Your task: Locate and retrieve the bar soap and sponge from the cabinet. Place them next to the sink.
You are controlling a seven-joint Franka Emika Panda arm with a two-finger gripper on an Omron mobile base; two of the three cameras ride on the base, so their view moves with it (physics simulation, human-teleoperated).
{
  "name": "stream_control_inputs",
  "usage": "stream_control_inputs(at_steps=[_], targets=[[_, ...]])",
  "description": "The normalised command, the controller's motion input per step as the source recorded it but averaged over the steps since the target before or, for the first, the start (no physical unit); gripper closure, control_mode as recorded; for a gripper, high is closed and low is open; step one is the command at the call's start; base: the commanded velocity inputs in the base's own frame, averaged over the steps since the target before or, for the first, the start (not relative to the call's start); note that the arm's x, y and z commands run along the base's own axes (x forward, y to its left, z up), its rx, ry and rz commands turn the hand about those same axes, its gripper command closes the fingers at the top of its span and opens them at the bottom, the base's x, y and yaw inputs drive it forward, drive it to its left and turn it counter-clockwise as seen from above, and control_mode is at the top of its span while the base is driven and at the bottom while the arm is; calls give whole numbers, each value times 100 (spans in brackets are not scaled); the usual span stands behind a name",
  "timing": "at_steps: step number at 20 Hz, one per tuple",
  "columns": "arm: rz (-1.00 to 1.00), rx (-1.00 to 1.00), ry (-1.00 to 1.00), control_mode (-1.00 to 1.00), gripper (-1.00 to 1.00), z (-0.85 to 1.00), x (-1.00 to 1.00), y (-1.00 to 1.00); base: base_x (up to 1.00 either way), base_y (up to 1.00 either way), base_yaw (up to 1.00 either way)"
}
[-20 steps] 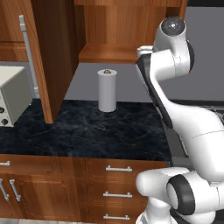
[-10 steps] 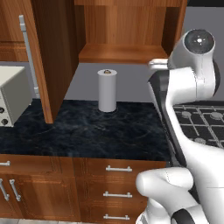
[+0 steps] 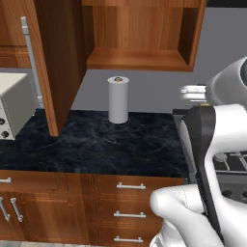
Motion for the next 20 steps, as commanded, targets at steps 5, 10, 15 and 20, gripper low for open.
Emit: stream_control_inputs(at_steps=[5, 10, 15, 20], targets=[[0, 0, 0, -100, 100, -16, -34, 19, 0, 0, 0], [0, 0, 0, -100, 100, -33, -19, 1, 0, 0, 0], [2, 0, 0, -100, 100, -49, -4, 0, 0, 0, 0], [2, 0, 0, -100, 100, -17, 0, 0, 0, 0, 0]])
